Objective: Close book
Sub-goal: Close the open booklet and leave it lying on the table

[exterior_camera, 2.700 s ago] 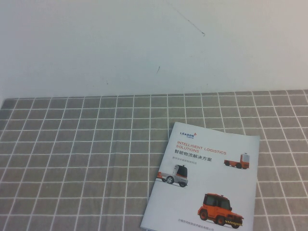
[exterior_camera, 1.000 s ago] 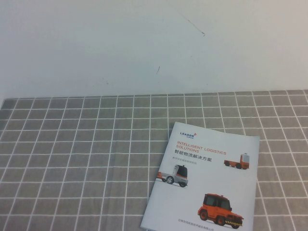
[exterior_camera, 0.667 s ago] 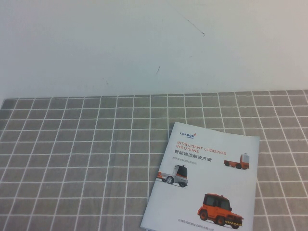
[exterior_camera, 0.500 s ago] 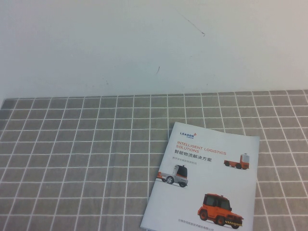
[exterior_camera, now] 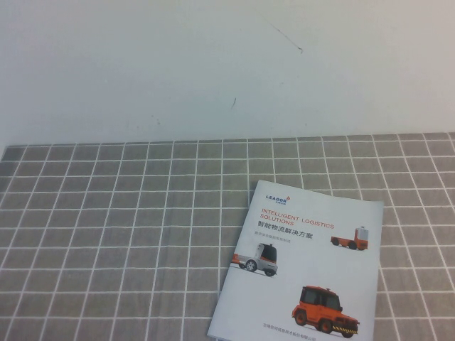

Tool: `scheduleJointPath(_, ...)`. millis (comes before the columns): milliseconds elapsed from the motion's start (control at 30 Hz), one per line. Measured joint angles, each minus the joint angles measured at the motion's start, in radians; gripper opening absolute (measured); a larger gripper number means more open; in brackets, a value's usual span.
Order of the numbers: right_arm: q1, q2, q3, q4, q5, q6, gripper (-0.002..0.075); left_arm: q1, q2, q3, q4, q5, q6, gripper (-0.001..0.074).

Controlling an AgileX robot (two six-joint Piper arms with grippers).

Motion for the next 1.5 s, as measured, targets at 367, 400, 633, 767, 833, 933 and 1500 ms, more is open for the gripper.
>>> scheduleJointPath(367, 0.0, 0.0, 0.0, 0.0, 0.001, 0.068, -0.0003, 0.0, 0.0, 0.0, 0.0, 0.0, 0.002, -0.0004)
scheduleJointPath(400, 0.0, 0.0, 0.0, 0.0, 0.001, 0.07, -0.0003, 0.0, 0.0, 0.0, 0.0, 0.0, 0.002, -0.0004)
scheduleJointPath(633, 0.0, 0.0, 0.0, 0.0, 0.001, 0.07, -0.0003, 0.0, 0.0, 0.0, 0.0, 0.0, 0.002, -0.0004)
scheduleJointPath(767, 0.0, 0.0, 0.0, 0.0, 0.002, 0.07, -0.0003, 0.0, 0.0, 0.0, 0.0, 0.0, 0.002, -0.0004)
scheduleJointPath(833, 0.0, 0.0, 0.0, 0.0, 0.002, 0.07, -0.0003, 0.0, 0.0, 0.0, 0.0, 0.0, 0.002, -0.0004)
scheduleJointPath(933, 0.0, 0.0, 0.0, 0.0, 0.002, 0.07, -0.0003, 0.0, 0.0, 0.0, 0.0, 0.0, 0.002, -0.0004)
scheduleJointPath(1500, 0.0, 0.0, 0.0, 0.0, 0.004, 0.07, -0.0003, 0.003, 0.0, 0.0, 0.0, 0.0, 0.0, -0.0004)
